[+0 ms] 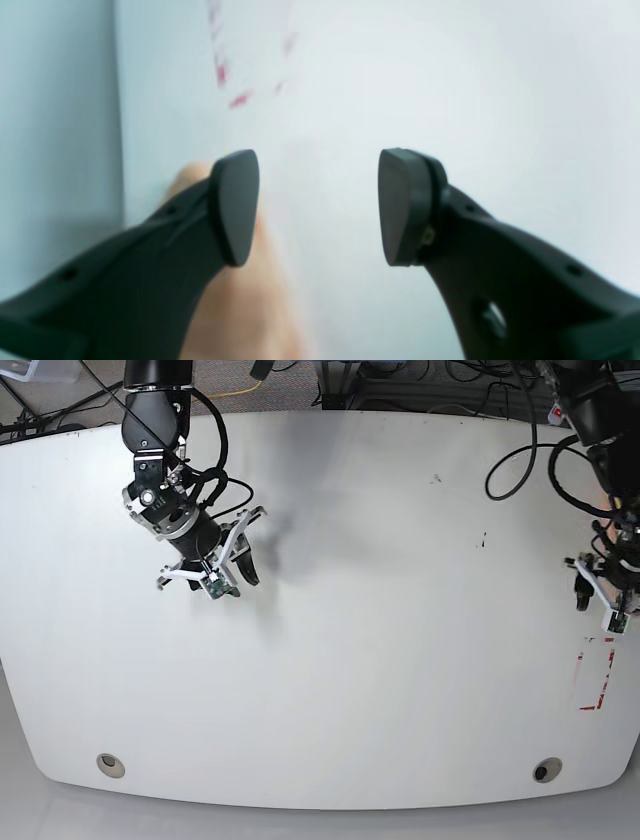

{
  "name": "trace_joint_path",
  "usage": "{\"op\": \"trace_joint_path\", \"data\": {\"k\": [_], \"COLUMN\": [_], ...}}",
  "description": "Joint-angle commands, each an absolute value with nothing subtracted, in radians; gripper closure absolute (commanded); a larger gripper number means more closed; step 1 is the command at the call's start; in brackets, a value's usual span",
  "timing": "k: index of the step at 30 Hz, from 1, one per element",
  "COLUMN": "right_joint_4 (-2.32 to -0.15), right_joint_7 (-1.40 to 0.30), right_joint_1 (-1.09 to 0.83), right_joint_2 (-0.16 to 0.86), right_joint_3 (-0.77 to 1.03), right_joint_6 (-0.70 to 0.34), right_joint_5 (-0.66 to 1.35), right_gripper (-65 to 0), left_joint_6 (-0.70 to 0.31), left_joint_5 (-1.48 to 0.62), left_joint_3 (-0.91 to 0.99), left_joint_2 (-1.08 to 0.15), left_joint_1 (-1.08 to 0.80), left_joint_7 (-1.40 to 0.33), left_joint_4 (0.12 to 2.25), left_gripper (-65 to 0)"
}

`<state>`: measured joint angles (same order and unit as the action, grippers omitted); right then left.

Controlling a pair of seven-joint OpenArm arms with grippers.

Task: Fold the T-shirt properly

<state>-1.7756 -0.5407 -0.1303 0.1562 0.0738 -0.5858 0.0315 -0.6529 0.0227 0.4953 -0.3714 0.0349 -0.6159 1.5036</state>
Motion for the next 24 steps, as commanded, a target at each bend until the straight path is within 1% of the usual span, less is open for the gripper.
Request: {"op": "trace_joint_path", "data": {"k": [1,3,6,10,14,17,21,24], "right_joint_4": [-1.742,-1.704,-1.656,-1.596,-1.541,-1.537,-1.538,-1.555], "right_joint_7": [-0.377,-0.259,-0.125,-0.027,0.050,0.111,0.137,0.137], "right_joint_1": [-0.120,-0.127,-0.131,-0.145,-0.182,-0.252,-0.360,-0.440], "right_joint_2": [0.150,0.150,0.148,0.148,0.148,0.148,0.157,0.183], "right_joint_3": [0.077,0.099,0.154,0.225,0.274,0.312,0.321,0.346], "right_joint_6": [-0.595,-0.595,-0.595,-0.595,-0.593,-0.573,-0.553,-0.553], "right_joint_5": [-0.071,-0.125,-0.137,-0.136,-0.134,-0.128,-0.024,0.039], "right_gripper": [-17.9,-17.9,-17.9,-17.9,-17.9,-17.9,-17.9,-17.9], "left_joint_6": [-0.512,-0.447,-0.383,-0.303,-0.283,-0.283,-0.283,-0.283], "left_joint_5": [0.021,0.021,0.021,0.021,0.021,0.021,0.016,0.013], "left_joint_3": [0.464,0.446,0.395,0.346,0.325,0.325,0.321,0.321], "left_joint_2": [-0.315,-0.257,-0.180,-0.110,-0.058,-0.007,0.033,0.048], "left_joint_1": [0.038,-0.007,-0.062,-0.156,-0.245,-0.346,-0.483,-0.584], "left_joint_7": [-0.510,-0.414,-0.266,-0.136,-0.093,-0.087,-0.088,-0.088], "left_joint_4": [1.564,1.589,1.610,1.636,1.684,1.758,1.859,1.916], "left_gripper": [-35.1,-35.1,-35.1,-35.1,-35.1,-35.0,-34.9,-34.9]}}
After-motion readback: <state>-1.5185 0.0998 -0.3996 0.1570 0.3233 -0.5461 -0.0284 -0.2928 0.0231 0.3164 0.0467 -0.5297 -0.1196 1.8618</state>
